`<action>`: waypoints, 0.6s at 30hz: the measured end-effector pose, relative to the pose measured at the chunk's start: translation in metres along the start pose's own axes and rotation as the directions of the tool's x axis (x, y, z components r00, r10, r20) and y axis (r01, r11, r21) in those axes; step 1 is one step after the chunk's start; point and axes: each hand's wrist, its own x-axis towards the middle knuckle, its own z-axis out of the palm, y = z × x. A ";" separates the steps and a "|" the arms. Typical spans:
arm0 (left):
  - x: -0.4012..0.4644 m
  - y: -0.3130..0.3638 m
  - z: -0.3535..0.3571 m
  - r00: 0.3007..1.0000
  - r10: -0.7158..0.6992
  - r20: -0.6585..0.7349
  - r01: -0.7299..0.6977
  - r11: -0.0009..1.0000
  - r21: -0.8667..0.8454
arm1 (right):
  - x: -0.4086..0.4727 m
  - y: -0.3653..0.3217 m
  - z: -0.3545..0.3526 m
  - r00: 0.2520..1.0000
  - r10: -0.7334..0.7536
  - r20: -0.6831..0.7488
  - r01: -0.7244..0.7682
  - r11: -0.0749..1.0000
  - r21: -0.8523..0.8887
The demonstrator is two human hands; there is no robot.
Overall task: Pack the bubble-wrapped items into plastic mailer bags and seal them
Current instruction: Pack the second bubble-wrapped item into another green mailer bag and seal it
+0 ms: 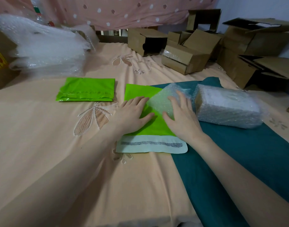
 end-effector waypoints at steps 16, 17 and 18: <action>-0.017 0.022 0.004 0.974 -0.049 0.223 0.039 0.998 0.047 | -0.040 0.010 -0.003 0.966 0.082 0.245 -0.076 0.997 -0.032; -0.016 0.022 0.004 0.973 -0.049 0.223 0.040 0.998 0.047 | -0.038 0.011 -0.002 0.966 0.083 0.243 -0.079 0.997 -0.026; -0.014 0.021 0.004 0.974 -0.050 0.222 0.040 0.998 0.048 | -0.036 0.012 0.000 0.967 0.081 0.242 -0.077 0.997 -0.025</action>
